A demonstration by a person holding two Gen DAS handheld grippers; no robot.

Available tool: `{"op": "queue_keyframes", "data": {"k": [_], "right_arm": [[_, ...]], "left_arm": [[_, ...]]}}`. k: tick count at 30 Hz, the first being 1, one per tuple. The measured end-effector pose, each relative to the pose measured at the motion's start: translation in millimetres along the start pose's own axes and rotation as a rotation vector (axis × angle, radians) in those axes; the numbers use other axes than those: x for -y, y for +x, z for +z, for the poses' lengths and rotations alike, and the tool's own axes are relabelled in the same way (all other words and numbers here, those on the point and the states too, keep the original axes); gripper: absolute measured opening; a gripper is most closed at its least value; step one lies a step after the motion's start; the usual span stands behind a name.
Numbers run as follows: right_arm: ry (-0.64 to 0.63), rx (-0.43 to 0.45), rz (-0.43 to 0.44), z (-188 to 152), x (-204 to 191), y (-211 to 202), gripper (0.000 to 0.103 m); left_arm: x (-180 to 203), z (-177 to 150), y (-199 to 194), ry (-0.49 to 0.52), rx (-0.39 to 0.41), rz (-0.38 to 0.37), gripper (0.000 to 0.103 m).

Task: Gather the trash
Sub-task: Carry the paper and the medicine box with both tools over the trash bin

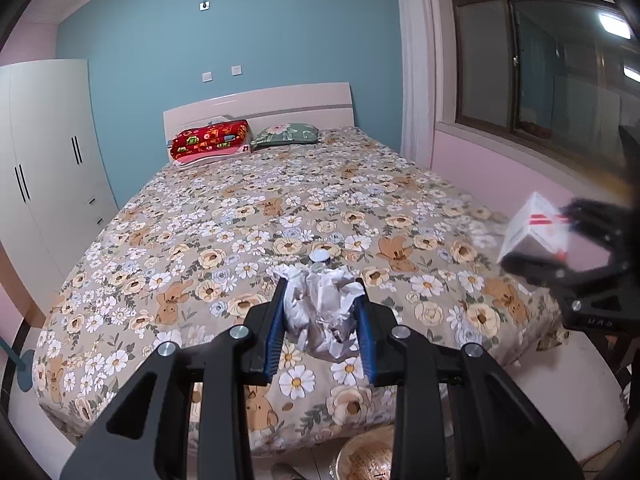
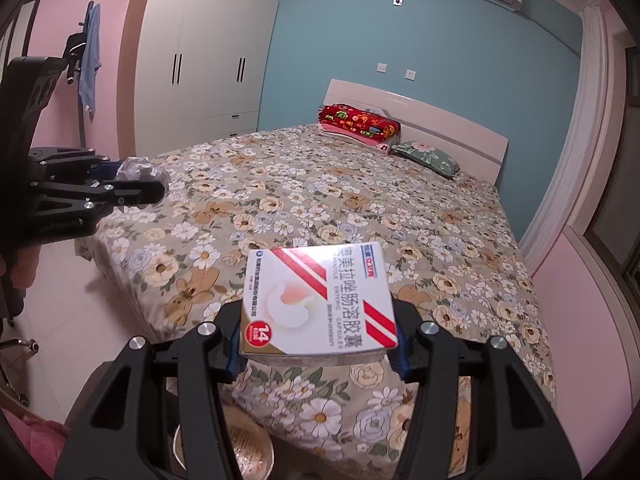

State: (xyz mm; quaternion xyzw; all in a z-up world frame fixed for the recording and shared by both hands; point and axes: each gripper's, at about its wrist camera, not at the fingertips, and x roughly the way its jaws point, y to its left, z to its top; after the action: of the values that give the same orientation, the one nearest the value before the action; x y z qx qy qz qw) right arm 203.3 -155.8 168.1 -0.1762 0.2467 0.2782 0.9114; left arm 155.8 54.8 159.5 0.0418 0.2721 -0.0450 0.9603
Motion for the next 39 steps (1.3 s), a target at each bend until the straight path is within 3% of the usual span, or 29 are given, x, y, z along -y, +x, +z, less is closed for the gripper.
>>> {"op": "queue_keyframes", "data": {"k": [12,18,39], "right_arm": [[0.0,-0.039,0.025,-40,-14,-18,0.055],[0.0,-0.074,0.052,-63,-24,-14,0.055],[0.057,-0.348,0.197,-181,-70,76,0.055]], "left_arm": [[0,-49,-10,0.005,-0.067,-0.017,0.034],[-1,-84,0,-0.004,-0.14,-0.031,0.034],[12,-207,85,-0.039,-0.459,-0.102,0.034]]}}
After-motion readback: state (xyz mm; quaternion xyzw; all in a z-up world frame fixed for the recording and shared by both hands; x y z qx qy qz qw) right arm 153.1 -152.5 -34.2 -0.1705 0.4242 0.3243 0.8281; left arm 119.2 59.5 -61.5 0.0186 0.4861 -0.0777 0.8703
